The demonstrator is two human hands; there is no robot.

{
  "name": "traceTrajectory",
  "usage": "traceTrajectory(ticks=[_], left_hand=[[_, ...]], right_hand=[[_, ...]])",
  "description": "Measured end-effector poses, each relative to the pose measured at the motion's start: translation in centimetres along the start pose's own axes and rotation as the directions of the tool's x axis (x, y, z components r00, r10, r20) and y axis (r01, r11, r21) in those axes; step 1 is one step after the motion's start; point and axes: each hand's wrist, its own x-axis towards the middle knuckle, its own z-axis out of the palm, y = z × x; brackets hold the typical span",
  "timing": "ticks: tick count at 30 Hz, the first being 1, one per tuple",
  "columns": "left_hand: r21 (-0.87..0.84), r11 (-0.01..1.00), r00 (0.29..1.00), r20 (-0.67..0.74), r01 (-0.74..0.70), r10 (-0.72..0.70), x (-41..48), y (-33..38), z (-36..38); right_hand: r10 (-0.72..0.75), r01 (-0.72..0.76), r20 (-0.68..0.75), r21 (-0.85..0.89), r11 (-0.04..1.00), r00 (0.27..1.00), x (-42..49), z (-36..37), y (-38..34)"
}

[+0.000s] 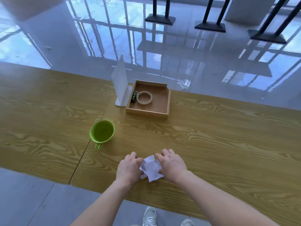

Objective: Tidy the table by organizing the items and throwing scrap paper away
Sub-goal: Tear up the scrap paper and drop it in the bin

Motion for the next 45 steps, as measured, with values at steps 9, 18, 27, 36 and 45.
traceTrajectory(ticks=[9,18,27,36,45], left_hand=[[0.08,0.994,0.996,-0.025,-0.08,0.083,0.4,-0.1,0.3],[0.036,0.995,0.993,-0.067,-0.092,0.094,0.1,-0.6,0.4],[-0.005,0.994,0.977,-0.181,-0.112,0.109,0.4,1.1,-1.9],[0.031,0.966,0.936,-0.24,-0.257,0.257,0.9,5.3,-4.0],[0.059,0.895,0.857,-0.266,-0.443,0.442,1.4,10.7,-5.6]], right_hand=[[0.039,-0.037,-0.022,0.081,0.996,0.999,0.1,1.1,1.0],[0.234,-0.223,0.015,0.362,0.905,0.972,-0.2,1.1,2.9],[0.358,-0.287,-0.083,0.444,0.849,0.93,-1.8,0.0,6.0],[0.443,-0.347,-0.111,0.466,0.814,0.89,-4.6,-0.7,8.3],[0.591,-0.45,-0.164,0.499,0.74,0.79,-9.5,-0.4,10.9]])
